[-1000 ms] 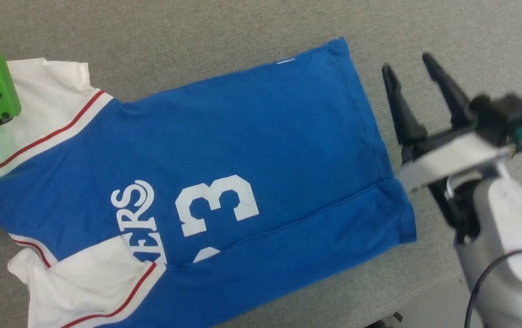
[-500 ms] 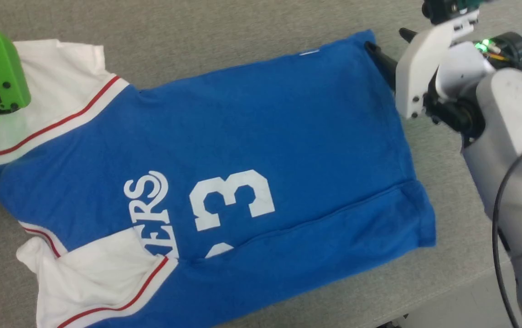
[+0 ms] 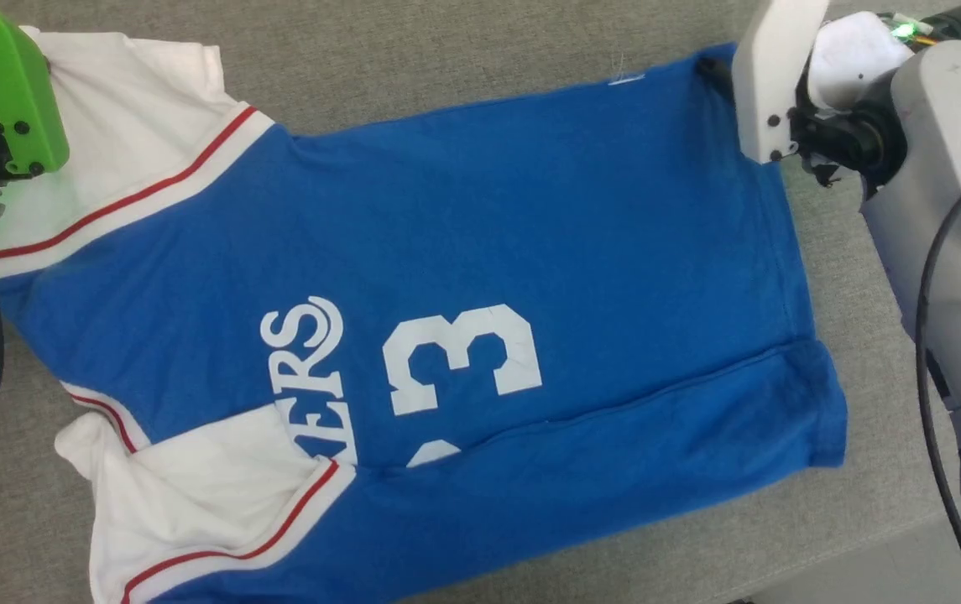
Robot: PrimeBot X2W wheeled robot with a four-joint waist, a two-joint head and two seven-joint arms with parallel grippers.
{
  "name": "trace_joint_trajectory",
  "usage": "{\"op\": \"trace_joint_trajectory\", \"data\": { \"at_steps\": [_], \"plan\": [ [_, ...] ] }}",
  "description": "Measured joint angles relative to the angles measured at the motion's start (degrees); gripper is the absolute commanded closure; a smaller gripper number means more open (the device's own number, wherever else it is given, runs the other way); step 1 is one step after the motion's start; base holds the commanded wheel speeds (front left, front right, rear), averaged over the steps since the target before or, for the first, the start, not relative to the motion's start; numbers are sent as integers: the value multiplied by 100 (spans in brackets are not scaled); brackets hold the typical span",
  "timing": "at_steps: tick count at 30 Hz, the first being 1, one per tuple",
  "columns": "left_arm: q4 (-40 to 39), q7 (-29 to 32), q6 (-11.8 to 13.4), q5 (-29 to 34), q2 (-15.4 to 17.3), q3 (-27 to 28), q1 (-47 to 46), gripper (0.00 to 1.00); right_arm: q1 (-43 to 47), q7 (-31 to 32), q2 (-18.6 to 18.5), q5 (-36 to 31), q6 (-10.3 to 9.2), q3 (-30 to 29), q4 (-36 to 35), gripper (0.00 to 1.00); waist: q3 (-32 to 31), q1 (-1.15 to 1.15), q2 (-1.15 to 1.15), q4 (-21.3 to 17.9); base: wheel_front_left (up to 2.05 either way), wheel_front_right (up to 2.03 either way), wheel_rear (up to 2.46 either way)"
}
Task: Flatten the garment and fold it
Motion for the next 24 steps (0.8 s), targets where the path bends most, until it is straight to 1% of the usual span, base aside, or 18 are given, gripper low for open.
{"op": "trace_joint_trajectory", "data": {
  "at_steps": [3, 5, 7, 12, 14, 16, 20, 24],
  "plan": [
    [59, -302, -89, -52, -15, 16, 113, 100, 45, -83, 48, 12, -1, 59, -30, 100, -86, 0, 0, 18, 0, 0, 0],
    [81, -699, -183, -57, -47, 48, 260, 100, 198, -376, 24, 11, -1, 97, -96, 100, -167, 0, 0, 30, 0, 0, 0],
    [101, -1240, -280, -57, -124, 114, 475, 100, 440, -820, -13, 19, -1, 134, -227, 100, -274, 0, 0, 43, 0, 0, 0],
    [104, -3003, -499, 20, -414, 298, 1162, 100, 1250, -2368, -167, 87, -1, 275, -658, 100, -659, 0, 0, 96, 0, 0, 0],
    [25, -3648, -598, 15, -544, 409, 1452, 100, 1563, -2851, -250, 113, -1, 343, -790, 100, -834, 0, 0, 120, 0, 0, 0],
    [-120, -4288, -769, 11, -667, 471, 1825, 100, 1914, -3346, -333, 142, -1, 380, -914, 100, -1044, 0, 0, 149, 0, 0, 0],
    [-364, -5201, -848, 56, -797, 528, 2563, 100, 2534, -4087, -502, 159, -1, 342, -1096, 100, -1446, 0, 0, 225, 0, 0, 0],
    [-586, -5712, -878, 119, -946, 466, 3140, 100, 3051, -4543, -670, 102, -1, 215, -1289, 100, -1782, 0, 0, 349, 0, 0, 0]
  ]
}}
